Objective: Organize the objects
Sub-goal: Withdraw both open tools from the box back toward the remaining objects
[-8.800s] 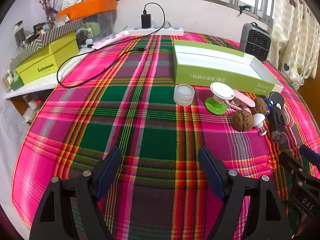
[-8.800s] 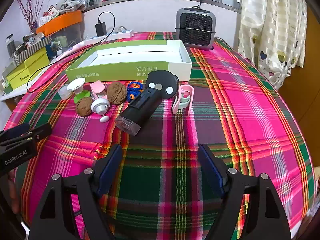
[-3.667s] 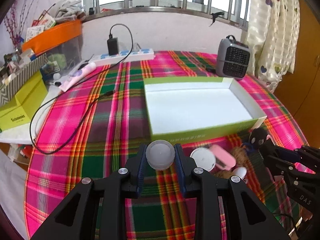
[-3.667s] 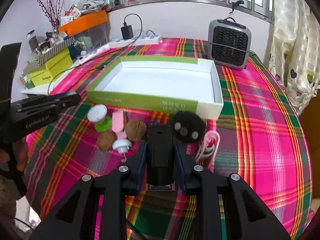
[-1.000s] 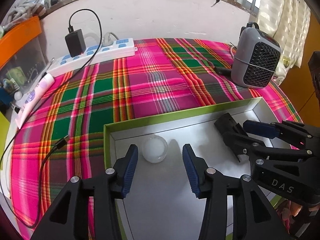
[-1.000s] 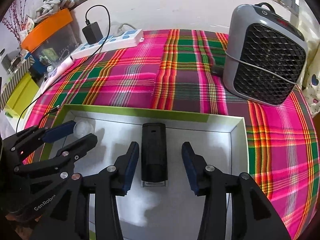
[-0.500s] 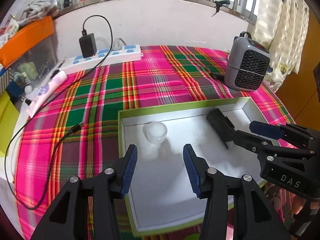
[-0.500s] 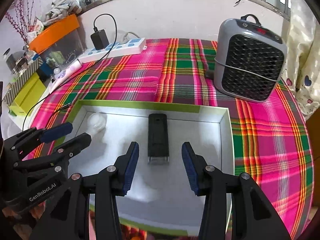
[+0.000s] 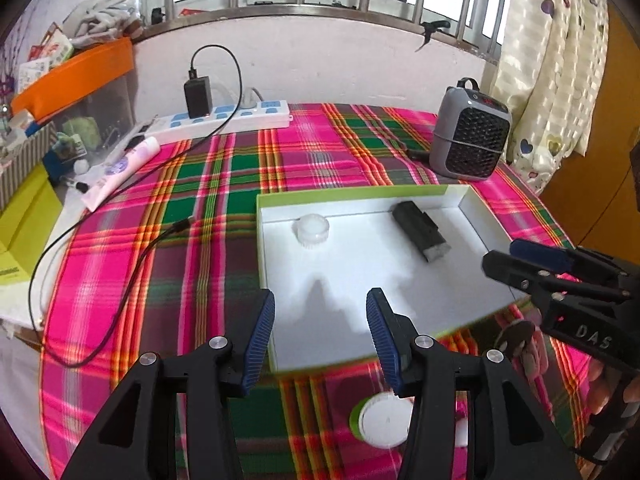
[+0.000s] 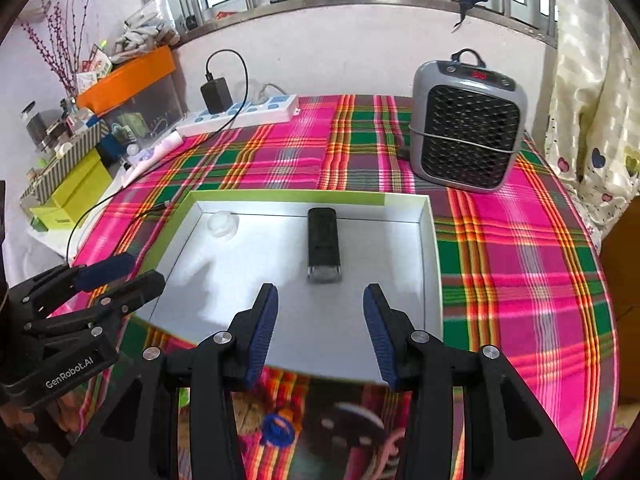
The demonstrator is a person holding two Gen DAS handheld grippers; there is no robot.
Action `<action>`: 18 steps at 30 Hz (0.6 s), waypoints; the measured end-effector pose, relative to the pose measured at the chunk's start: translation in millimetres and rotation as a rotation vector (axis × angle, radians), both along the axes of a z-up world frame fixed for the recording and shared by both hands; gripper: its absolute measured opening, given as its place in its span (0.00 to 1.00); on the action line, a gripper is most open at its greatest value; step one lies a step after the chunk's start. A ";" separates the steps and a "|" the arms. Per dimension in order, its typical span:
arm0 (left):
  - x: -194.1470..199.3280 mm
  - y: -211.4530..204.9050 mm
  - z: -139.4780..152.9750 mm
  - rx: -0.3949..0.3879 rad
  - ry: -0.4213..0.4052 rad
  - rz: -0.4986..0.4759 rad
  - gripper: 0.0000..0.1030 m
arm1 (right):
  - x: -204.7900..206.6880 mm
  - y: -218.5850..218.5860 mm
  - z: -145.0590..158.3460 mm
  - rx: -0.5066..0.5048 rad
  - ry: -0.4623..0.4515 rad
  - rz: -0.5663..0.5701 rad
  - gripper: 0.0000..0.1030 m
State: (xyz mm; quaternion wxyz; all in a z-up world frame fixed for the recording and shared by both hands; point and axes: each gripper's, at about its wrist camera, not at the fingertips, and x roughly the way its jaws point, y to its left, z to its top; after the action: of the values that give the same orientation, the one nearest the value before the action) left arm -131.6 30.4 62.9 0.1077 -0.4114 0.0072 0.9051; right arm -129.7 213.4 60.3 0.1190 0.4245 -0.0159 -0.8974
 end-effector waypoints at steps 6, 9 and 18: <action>20.3 -5.1 -0.6 0.017 0.012 0.003 0.45 | 24.5 3.8 -0.5 -0.003 0.018 0.003 0.45; 30.1 -6.3 -3.5 0.028 0.010 0.000 0.45 | 36.6 4.8 -1.1 0.009 0.036 0.003 0.45; 60.7 -10.8 -13.1 0.095 0.032 0.011 0.45 | 74.6 12.8 -7.7 0.028 0.088 -0.006 0.45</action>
State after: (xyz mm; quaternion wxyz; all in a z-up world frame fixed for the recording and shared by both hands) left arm -70.9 19.7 49.7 0.1219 -0.3914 -0.0365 0.9114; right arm -55.1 226.1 52.6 0.1112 0.3860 0.0006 -0.9158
